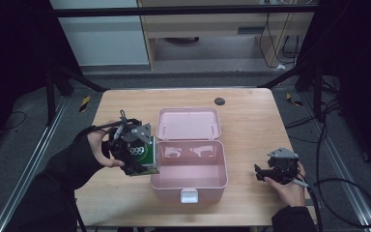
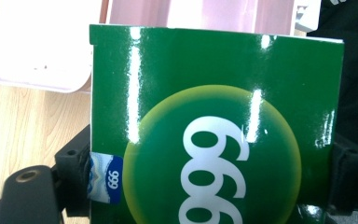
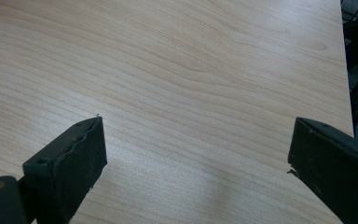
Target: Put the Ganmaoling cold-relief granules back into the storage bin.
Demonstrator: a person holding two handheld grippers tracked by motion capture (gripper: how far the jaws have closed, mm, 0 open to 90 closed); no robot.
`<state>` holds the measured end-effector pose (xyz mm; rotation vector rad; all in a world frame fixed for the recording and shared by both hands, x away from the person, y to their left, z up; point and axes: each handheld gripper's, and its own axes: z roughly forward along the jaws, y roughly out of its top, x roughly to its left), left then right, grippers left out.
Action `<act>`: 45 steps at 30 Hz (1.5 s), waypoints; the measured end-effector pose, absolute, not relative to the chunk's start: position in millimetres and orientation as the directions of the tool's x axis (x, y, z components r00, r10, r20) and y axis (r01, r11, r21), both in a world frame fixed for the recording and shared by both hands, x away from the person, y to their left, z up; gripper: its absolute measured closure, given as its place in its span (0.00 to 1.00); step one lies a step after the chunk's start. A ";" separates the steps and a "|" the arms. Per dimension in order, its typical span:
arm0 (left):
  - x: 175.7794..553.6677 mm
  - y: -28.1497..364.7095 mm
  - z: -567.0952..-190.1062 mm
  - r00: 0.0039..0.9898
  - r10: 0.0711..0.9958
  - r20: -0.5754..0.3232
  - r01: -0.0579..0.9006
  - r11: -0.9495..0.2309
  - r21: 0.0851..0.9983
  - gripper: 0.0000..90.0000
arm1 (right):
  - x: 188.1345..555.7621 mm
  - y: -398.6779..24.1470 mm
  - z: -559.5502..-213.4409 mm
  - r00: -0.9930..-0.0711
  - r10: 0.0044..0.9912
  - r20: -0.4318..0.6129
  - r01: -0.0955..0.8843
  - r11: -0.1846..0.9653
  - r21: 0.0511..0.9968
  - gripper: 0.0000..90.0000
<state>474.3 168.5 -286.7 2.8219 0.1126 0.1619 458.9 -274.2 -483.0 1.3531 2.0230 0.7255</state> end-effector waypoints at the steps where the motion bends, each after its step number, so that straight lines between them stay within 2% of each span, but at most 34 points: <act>1: 474.8 167.7 -286.9 0.991 0.093 0.097 0.059 -0.949 0.310 0.16 | 458.7 -274.3 -483.0 -0.307 0.936 -0.171 0.613 0.332 0.717 0.05; 45: 484.8 97.7 -293.6 0.998 0.003 0.067 -0.019 -0.948 0.318 0.16 | 458.3 -275.8 -482.1 -0.310 0.936 -0.165 0.604 0.328 0.726 0.05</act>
